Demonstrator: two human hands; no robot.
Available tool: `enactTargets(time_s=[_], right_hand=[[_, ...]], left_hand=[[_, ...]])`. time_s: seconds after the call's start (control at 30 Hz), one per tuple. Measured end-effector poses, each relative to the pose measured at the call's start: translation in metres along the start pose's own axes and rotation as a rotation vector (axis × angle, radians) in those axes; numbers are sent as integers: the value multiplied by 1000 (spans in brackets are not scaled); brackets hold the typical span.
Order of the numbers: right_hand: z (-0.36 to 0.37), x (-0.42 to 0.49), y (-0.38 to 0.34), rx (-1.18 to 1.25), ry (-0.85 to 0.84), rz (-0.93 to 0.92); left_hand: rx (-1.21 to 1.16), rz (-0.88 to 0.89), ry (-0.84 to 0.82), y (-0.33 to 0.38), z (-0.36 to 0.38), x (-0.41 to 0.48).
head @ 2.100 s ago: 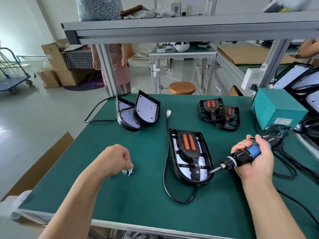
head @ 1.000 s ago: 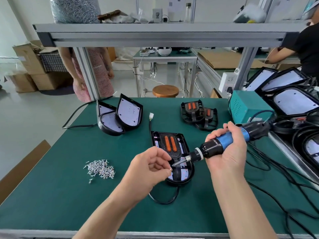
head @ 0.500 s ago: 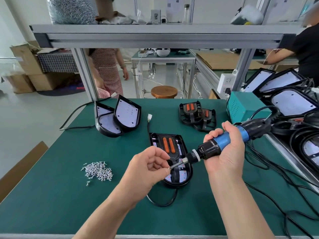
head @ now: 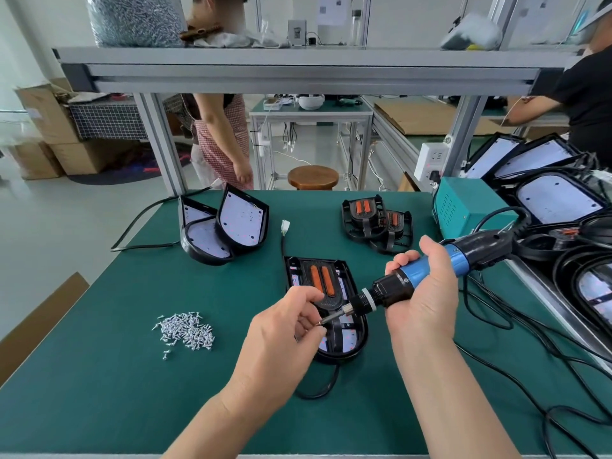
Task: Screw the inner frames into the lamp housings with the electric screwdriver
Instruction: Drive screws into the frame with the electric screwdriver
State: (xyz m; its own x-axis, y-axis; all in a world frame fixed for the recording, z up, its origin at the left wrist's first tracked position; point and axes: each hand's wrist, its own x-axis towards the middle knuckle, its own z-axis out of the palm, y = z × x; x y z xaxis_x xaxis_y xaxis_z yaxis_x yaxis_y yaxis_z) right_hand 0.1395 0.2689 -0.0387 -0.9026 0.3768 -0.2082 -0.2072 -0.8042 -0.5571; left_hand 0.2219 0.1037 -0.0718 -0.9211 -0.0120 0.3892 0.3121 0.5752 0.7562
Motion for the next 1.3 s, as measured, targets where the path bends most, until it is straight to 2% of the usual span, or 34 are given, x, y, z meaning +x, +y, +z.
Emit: enactTargets(time_s=[0.1,0.17,0.23,0.3,0.37,0.5,1.03,1.3], right_hand=[[7,5,-1,3,-24,-9],[13,9,-1,-14,-50,-48],[18,13,0,-37,-83,-94],[23,14,4,-71,-118,-127],[28,13,12,-125,-160,-147],[33,7,27,-236,-258,-205],[40,3,43,-376,-465,-196],[43,-4,47,-466,-575,-248]], left_hand=[[-2,-52,48,-7,-9,8],[-133,-212,186,-19,-15,19],[-228,-432,248,-38,-16,35],[-257,-606,183,-56,-9,50],[-294,-681,93,-64,1,61],[-240,-676,-35,-65,15,77],[-302,-660,-140,-71,18,79],[-284,-659,-36,-69,26,76]])
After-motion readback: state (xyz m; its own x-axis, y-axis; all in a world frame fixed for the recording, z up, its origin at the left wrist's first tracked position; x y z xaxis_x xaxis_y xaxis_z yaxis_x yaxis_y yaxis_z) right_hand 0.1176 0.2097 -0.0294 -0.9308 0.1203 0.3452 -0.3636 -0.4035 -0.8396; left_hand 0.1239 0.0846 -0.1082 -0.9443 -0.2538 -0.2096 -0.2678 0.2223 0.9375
